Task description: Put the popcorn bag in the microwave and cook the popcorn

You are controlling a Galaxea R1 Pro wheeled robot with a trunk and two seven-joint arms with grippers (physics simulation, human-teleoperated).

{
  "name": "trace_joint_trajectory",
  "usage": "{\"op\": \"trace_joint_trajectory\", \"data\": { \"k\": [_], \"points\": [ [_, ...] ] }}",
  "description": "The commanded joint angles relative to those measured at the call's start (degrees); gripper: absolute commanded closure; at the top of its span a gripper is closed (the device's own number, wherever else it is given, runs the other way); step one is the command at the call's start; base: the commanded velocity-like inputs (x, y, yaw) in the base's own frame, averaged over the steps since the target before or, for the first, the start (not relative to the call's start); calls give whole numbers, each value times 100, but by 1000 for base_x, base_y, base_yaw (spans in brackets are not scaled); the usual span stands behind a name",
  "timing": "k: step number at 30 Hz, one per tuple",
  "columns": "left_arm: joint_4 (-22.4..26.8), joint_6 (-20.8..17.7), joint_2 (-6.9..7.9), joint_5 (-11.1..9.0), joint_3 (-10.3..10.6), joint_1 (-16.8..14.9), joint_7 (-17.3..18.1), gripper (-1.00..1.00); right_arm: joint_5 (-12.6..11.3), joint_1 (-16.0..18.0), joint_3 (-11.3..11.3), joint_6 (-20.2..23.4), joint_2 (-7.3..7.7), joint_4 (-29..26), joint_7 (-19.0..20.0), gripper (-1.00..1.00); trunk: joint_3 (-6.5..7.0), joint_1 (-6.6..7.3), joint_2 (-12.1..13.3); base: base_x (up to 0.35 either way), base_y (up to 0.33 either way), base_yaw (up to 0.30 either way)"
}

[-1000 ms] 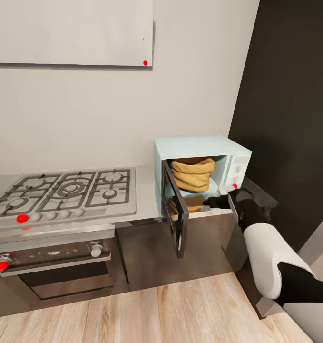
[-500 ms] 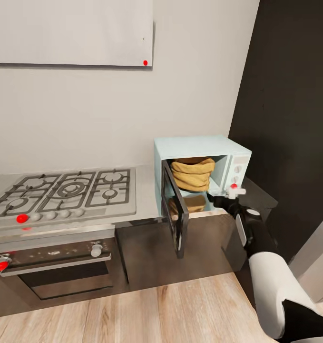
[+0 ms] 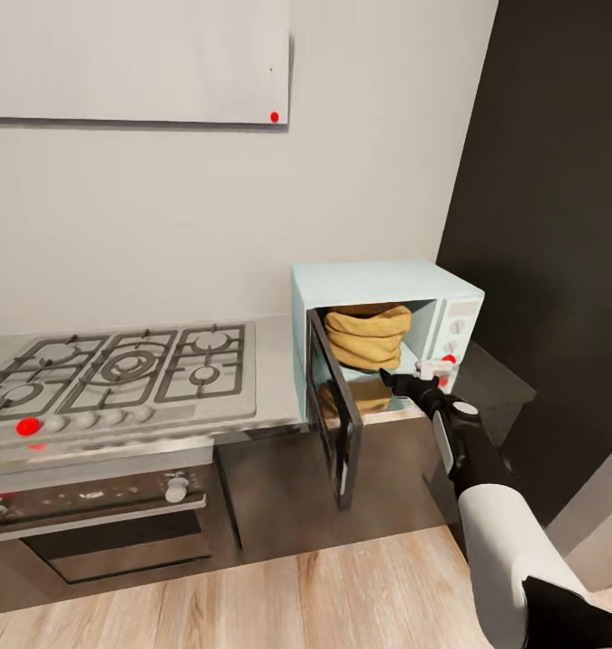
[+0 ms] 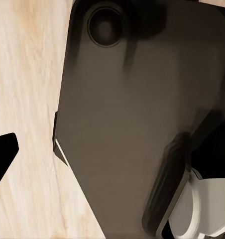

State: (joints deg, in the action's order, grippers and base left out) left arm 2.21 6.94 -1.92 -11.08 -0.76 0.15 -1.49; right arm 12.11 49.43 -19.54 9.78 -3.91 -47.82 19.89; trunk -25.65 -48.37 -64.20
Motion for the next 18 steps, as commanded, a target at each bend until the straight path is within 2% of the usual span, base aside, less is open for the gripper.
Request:
{"op": "trace_joint_trajectory", "data": {
  "k": [1,9,18],
  "points": [
    [7,9,-2,-22,-4,-1,-12,-100,52,5,-30,-15,-24,-14,56,-100,-5,-3,-3,282,0,0],
    [11,9,-2,-25,-4,0,-16,-100,28,5,-11,-64,-64,44,66,-100,-5,-3,-3,263,0,0],
    [8,14,-2,-26,-3,1,-18,-100,13,5,-23,-64,-66,53,99,-100,-5,-3,-3,188,0,0]
  ]
}}
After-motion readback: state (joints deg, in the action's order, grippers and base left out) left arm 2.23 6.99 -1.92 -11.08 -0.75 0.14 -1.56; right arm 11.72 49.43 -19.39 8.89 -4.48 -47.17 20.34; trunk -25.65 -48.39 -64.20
